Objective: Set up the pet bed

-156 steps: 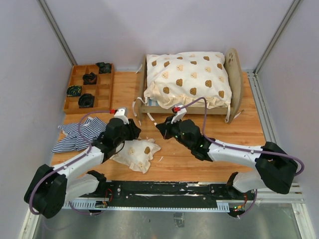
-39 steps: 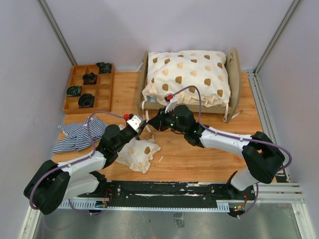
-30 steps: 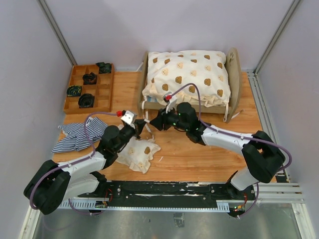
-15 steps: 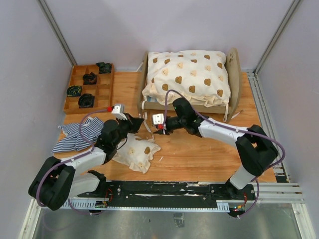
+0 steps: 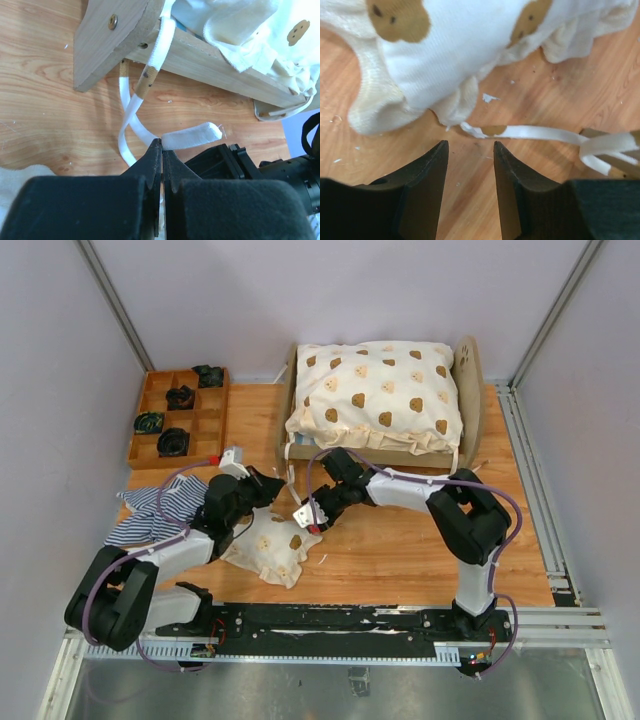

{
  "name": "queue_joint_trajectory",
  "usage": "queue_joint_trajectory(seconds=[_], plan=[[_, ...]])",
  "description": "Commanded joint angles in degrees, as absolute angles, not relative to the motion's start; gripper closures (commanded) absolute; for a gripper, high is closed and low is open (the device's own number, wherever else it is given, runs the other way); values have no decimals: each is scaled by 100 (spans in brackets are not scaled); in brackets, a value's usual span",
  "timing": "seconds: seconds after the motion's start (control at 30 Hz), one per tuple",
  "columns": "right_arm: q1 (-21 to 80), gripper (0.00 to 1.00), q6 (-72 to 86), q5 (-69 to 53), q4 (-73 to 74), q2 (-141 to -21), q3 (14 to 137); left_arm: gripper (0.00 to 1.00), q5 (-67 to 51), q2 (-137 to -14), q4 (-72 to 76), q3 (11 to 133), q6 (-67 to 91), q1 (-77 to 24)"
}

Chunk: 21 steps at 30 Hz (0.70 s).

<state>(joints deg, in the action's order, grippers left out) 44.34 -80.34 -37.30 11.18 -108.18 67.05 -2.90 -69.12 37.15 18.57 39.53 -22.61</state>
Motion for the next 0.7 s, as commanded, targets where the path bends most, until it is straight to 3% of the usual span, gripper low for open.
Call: queue_joint_trajectory(seconds=[0.0, 0.27, 0.33, 0.43, 0.67], plan=[[4615, 57, -8817, -3789, 1584, -10934, 6858, 100, -380, -7072, 3709, 1990, 4097, -2181], [4773, 60, -8925, -3775, 1562, -11314, 7122, 100, -499, -7237, 3709, 1999, 4202, -2063], [4790, 69, -8947, -3738, 1542, -11329, 7172, 100, -529, -7250, 3709, 1995, 4193, -2047], [4777, 99, -8668, -3544, 1248, -11325, 7103, 100, -507, -7251, 3652, 1983, 4142, -2004], [4580, 100, -6611, -3261, -242, -10401, 6352, 100, -223, -7432, 3419, 1952, 3986, -1954]])
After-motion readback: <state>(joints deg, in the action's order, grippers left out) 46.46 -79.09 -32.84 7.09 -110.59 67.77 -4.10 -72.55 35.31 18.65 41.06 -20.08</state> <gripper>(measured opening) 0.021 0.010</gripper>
